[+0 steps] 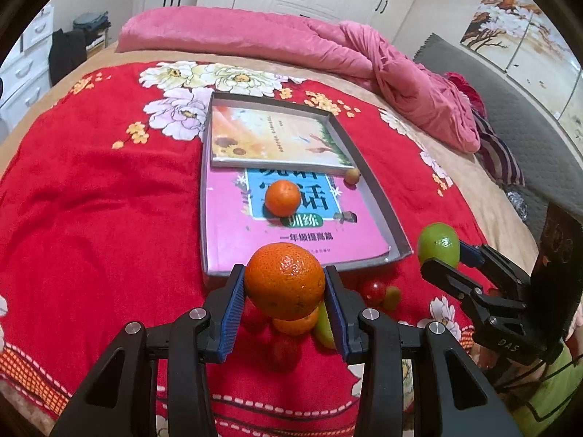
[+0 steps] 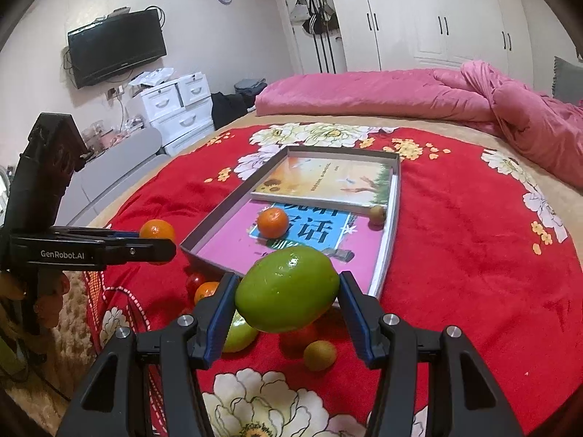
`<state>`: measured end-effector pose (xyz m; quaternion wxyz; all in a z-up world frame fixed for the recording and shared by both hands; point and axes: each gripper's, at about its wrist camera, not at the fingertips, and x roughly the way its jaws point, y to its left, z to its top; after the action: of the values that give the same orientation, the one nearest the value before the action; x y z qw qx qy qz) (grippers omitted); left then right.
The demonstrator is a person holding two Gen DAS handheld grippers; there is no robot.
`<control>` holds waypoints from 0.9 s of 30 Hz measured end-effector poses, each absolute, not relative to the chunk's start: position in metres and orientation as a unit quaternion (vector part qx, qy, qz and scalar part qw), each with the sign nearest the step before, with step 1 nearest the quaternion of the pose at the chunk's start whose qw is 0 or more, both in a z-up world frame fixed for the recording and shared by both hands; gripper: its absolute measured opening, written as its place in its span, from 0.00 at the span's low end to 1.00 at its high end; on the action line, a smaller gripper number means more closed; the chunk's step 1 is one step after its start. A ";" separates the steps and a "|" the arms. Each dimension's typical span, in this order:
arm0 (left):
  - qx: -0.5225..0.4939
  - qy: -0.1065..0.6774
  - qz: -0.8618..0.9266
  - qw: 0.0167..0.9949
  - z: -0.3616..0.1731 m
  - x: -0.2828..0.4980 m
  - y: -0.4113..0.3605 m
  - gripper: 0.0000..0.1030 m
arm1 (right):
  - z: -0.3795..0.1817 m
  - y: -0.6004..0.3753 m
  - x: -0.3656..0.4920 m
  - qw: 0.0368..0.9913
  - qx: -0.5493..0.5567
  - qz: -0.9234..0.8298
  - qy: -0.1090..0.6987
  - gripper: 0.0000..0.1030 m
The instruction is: Organize fruits
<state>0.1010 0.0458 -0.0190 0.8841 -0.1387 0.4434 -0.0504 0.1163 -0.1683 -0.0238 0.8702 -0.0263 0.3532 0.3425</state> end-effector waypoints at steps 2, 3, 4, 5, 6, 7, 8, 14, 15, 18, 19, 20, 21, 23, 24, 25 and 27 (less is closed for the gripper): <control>-0.139 0.443 -0.048 0.885 -0.018 0.105 0.045 0.42 | -0.023 -0.170 0.120 0.871 -0.024 0.342 0.351 0.54; -0.139 0.443 -0.046 0.885 -0.018 0.108 0.044 0.42 | -0.022 -0.171 0.121 0.872 -0.024 0.342 0.349 0.54; -0.138 0.443 -0.044 0.885 -0.017 0.110 0.043 0.42 | -0.021 -0.171 0.123 0.872 -0.023 0.342 0.349 0.54; -0.138 0.443 -0.043 0.885 -0.017 0.112 0.043 0.42 | -0.021 -0.172 0.124 0.873 -0.022 0.341 0.347 0.54; -0.137 0.443 -0.041 0.885 -0.016 0.114 0.042 0.42 | -0.020 -0.173 0.126 0.874 -0.020 0.341 0.346 0.54; -0.136 0.442 -0.040 0.886 -0.016 0.115 0.041 0.42 | -0.019 -0.174 0.127 0.874 -0.016 0.341 0.345 0.54; -0.134 0.442 -0.039 0.886 -0.014 0.117 0.040 0.42 | -0.019 -0.175 0.129 0.875 -0.015 0.341 0.344 0.54; -0.131 0.437 -0.033 0.889 -0.008 0.127 0.036 0.42 | -0.013 -0.179 0.138 0.878 -0.009 0.342 0.335 0.54; -0.131 0.436 -0.033 0.890 -0.007 0.128 0.036 0.42 | -0.012 -0.179 0.140 0.879 -0.009 0.341 0.333 0.54; -0.131 0.434 -0.029 0.891 -0.005 0.132 0.036 0.42 | -0.010 -0.181 0.145 0.881 -0.009 0.340 0.329 0.54; -0.131 0.434 -0.028 0.891 -0.005 0.133 0.036 0.42 | -0.010 -0.181 0.146 0.882 -0.009 0.339 0.328 0.54; -0.132 0.433 -0.028 0.891 -0.004 0.134 0.036 0.42 | -0.010 -0.181 0.148 0.883 -0.009 0.336 0.328 0.54; -0.133 0.432 -0.026 0.891 -0.004 0.136 0.037 0.42 | -0.010 -0.181 0.149 0.884 -0.010 0.333 0.328 0.54; -0.137 0.432 -0.023 0.891 -0.004 0.139 0.039 0.42 | -0.010 -0.182 0.153 0.885 -0.010 0.331 0.328 0.54; -0.139 0.432 -0.022 0.891 -0.004 0.140 0.040 0.42 | -0.009 -0.183 0.154 0.885 -0.010 0.331 0.327 0.54; -0.140 0.432 -0.020 0.891 -0.004 0.141 0.041 0.42 | -0.009 -0.183 0.154 0.886 -0.010 0.331 0.326 0.54; -0.140 0.433 -0.018 0.890 -0.005 0.144 0.042 0.42 | -0.008 -0.182 0.157 0.886 -0.010 0.330 0.324 0.54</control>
<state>0.1444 0.0421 -0.0047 0.8904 -0.1397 0.4328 -0.0176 0.1571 -0.1823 -0.0082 0.8865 -0.0100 0.3239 0.3304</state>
